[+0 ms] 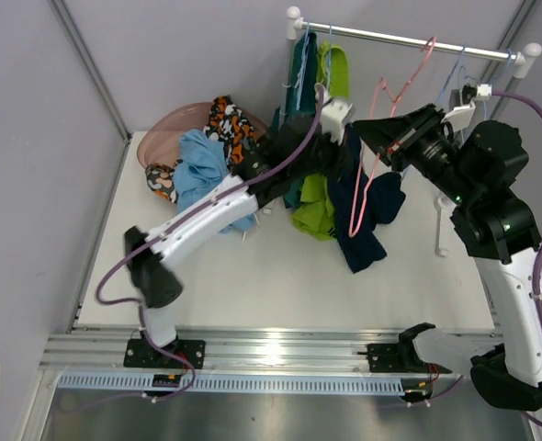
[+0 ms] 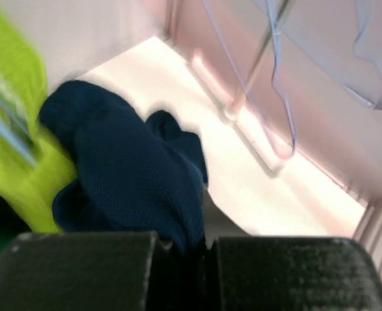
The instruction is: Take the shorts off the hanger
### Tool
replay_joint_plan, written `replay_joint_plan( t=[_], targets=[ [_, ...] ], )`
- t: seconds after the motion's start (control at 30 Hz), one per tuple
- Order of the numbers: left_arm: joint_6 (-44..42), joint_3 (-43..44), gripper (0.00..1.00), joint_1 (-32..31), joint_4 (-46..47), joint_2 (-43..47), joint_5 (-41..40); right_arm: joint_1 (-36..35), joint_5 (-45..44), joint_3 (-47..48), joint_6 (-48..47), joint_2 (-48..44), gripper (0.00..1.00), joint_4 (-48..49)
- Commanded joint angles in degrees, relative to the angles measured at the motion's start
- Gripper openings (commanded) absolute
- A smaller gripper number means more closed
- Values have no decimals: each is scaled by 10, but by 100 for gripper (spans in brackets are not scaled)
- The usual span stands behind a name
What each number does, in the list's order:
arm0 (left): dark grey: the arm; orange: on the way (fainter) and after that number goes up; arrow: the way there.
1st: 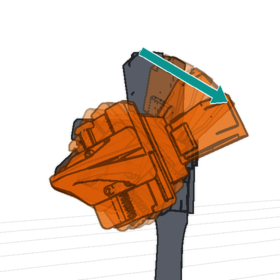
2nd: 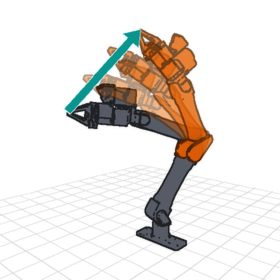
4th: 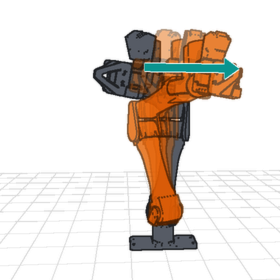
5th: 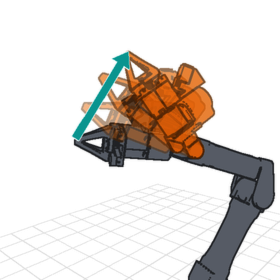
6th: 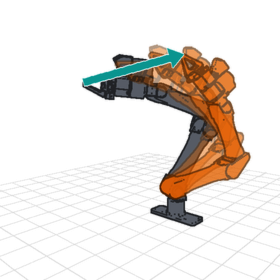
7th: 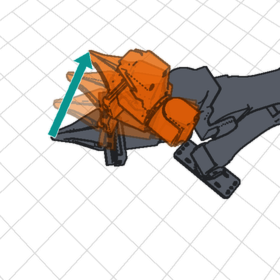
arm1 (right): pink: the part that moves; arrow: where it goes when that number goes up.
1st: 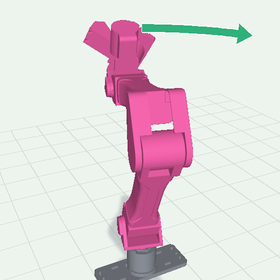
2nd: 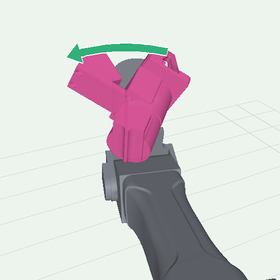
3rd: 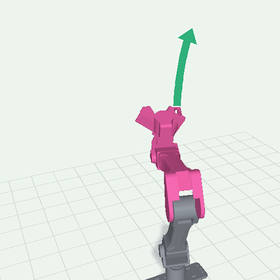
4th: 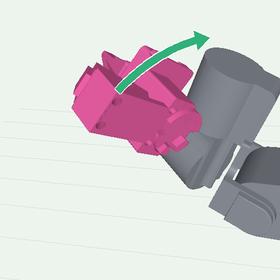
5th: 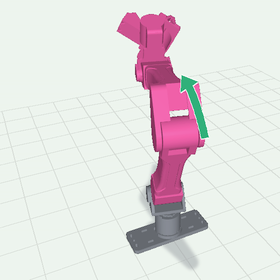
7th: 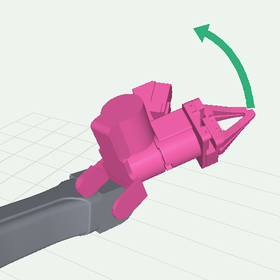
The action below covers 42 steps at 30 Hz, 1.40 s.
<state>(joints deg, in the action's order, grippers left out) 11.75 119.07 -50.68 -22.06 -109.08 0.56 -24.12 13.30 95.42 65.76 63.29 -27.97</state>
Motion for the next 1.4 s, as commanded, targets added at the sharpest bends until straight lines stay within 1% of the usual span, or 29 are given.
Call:
replay_joint_plan(
  t=[0.0, 0.03, 0.07, 0.1, 0.13, 0.2, 0.27, 0.3, 0.33, 0.37, 0.4, 0.47, 0.5, 0.53, 0.57, 0.63, 0.67, 0.7, 0.73, 0.77, 0.8, 0.83, 0.9, 1.07, 1.17, 1.23, 1.27, 1.3, 1.37],
  targets=[
    [5, -145, 0, -41, 9, 204, -40, 44, 24, 86, -39, 27, 0, -34],
    [8, -220, 0, -43, 16, 242, -47, 62, 66, 92, -37, 37, 0, -31],
    [13, -237, 0, -43, 8, 277, -54, 78, 85, 93, -35, 52, 0, -28],
    [11, -247, 0, -43, -2, 336, -74, 105, 99, 90, -32, 58, 0, -19],
    [4, -258, 0, -43, -34, 359, -88, 116, 121, 87, -33, 64, 0, -15],
    [-26, -248, 0, -39, -71, 405, -144, 151, 152, 79, -34, 82, 0, -3],
    [-42, -202, 0, -23, -123, 417, -163, 171, 172, 67, -29, 94, 0, 11],
    [-51, -175, 0, 13, -137, 418, -159, 178, 188, 56, -23, 104, 0, 30],
    [-53, -163, 0, 36, -148, 416, -148, 189, 193, 50, -20, 110, 0, 36],
    [-57, -125, 0, 58, -162, 411, -142, 194, 197, 47, -19, 116, 0, 42],
    [-65, -111, 0, 101, -169, 404, -138, 197, 204, 45, -18, 120, 0, 51],
    [-76, -81, 0, 137, -182, 364, -134, 206, 209, 46, -21, 139, 0, 52],
    [-84, -17, 0, 176, -197, 345, -128, 209, 214, 46, -22, 143, 0, 56],
    [-84, 8, 0, 196, -206, 325, -123, 211, 216, 46, -26, 150, 0, 56],
    [-80, 59, 0, 241, -220, 278, -94, 218, 219, 47, -28, 154, 0, 55],
    [-69, 185, 0, 284, -239, 225, -54, 225, 224, 42, -29, 160, 0, 58],
    [-65, 216, 0, 317, -246, 173, -35, 233, 227, 41, -32, 162, 0, 61],
    [-61, 266, 0, 333, -251, 148, -23, 236, 234, 40, -32, 164, 0, 63],
    [-58, 294, 0, 349, -246, 129, -11, 236, 238, 36, -30, 165, 0, 66],
    [-49, 295, 0, 378, -236, 115, 20, 236, 243, 34, -27, 170, 0, 77],
    [-40, 283, 0, 391, -216, 101, 36, 254, 249, 34, -27, 172, 0, 78],
    [-31, 248, 0, 407, -179, 95, 52, 257, 251, 33, -29, 174, 0, 78],
    [-6, 227, 0, 439, -149, 65, 97, 265, 260, 31, -33, 181, 0, 84],
    [6, 221, 0, 459, -98, -3, 114, 275, 267, 19, -37, 190, 0, 98],
    [23, 214, 0, 459, -83, -48, 146, 275, 267, 11, -33, 197, 0, 113],
    [31, 208, 0, 459, -87, -71, 145, 273, 268, 6, -26, 202, 0, 123],
    [35, 196, 3, 459, -87, -76, 143, 272, 267, 8, -26, 204, 0, 126],
    [37, 175, 20, 459, -87, -80, 140, 269, 266, 10, -26, 205, 0, 127],
    [46, 149, 51, 459, -89, -86, 128, 264, 263, 19, -27, 211, 0, 126]
  ],
)
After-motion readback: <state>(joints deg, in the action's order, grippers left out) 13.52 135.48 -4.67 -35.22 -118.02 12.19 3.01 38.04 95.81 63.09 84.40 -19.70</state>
